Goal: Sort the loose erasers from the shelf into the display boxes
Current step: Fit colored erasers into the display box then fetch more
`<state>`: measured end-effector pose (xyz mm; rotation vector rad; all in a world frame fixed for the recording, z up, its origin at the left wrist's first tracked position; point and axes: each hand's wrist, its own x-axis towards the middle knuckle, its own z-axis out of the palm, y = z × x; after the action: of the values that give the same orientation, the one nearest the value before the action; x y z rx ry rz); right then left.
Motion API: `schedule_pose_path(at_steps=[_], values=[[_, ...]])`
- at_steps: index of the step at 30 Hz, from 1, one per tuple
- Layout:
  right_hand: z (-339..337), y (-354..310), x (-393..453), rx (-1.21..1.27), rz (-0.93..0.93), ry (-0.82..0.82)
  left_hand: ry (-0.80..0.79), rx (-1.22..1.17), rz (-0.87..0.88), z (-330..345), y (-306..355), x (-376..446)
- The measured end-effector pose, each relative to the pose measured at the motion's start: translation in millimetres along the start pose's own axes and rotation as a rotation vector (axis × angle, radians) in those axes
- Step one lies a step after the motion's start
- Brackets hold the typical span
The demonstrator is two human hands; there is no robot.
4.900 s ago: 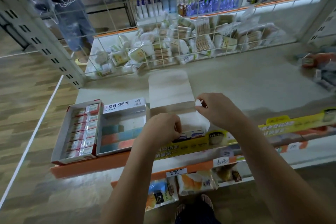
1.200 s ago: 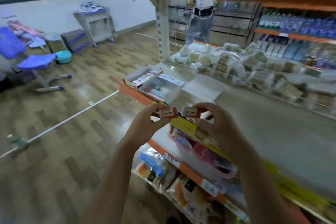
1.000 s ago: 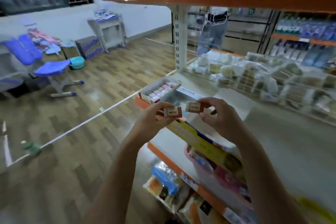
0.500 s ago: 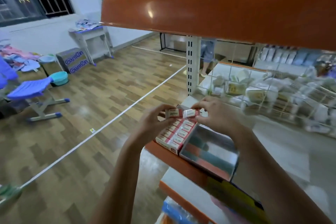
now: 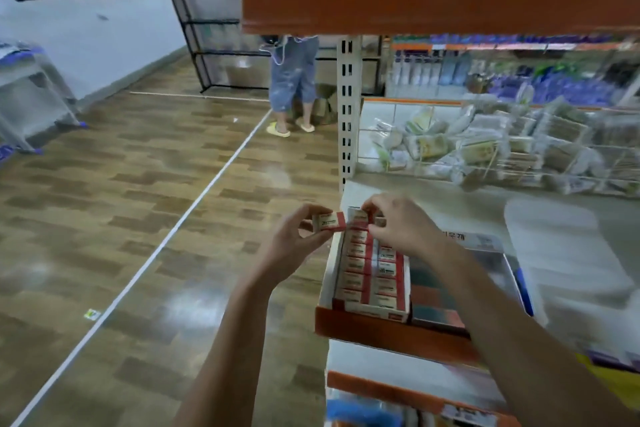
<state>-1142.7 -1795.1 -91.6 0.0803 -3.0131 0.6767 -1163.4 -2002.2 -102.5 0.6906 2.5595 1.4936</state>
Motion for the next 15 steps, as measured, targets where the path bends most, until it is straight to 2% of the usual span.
schedule_pose_path(at_steps=[10, 15], values=[[19.2, 1.2, -6.9, -0.144, 0.058, 0.174, -0.082, -0.028, 0.07, -8.1, -14.6, 14.5], [26.5, -5.2, -8.7, -0.205, 0.066, 0.186, -0.073, 0.003, 0.115, -9.6, -18.3, 18.7]])
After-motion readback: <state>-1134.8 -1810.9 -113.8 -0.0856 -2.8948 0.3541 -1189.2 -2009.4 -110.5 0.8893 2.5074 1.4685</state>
